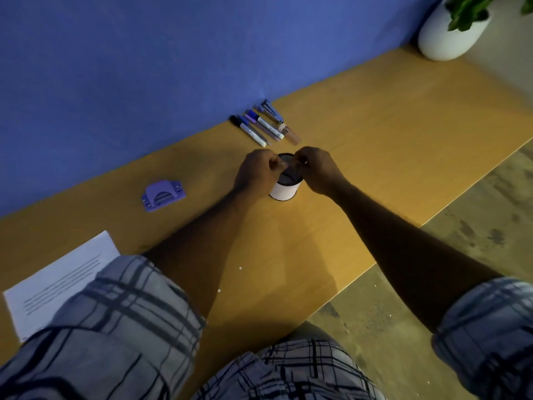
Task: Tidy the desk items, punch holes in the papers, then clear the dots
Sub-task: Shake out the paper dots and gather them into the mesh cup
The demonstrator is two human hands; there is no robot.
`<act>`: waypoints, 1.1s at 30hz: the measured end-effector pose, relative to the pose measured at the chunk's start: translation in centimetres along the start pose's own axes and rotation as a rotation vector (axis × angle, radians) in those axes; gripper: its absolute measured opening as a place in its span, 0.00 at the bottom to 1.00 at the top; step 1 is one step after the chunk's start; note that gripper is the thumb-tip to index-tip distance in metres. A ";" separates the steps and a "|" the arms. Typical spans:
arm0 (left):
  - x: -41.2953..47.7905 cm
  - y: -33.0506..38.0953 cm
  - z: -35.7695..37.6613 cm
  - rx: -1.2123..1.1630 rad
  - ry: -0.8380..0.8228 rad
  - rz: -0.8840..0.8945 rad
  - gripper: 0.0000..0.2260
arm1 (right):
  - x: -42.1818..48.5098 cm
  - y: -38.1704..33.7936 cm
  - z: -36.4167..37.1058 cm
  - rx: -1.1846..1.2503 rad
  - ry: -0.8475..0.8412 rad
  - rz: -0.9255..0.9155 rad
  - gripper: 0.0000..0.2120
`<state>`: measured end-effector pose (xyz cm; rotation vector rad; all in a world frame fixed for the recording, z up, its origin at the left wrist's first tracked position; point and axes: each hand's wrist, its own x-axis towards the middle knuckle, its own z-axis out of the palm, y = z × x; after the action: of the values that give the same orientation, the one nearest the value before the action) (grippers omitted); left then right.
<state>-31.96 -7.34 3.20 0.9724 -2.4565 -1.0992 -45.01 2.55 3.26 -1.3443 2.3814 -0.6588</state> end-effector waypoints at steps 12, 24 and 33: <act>2.5 0.7 0.4 0.126 -0.066 -0.004 0.09 | 1.1 1.2 -0.5 -0.030 0.027 0.019 0.04; 2.0 0.4 0.1 0.238 -0.091 0.043 0.11 | 0.1 -0.1 -0.8 -0.065 0.038 -0.025 0.08; -1.2 -1.2 -2.0 0.156 -0.088 0.144 0.11 | -3.0 -1.2 0.2 -0.005 0.269 -0.130 0.05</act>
<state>-29.49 -8.24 3.67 0.7893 -2.6697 -0.9347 -42.53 4.60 3.87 -1.5066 2.5153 -0.9241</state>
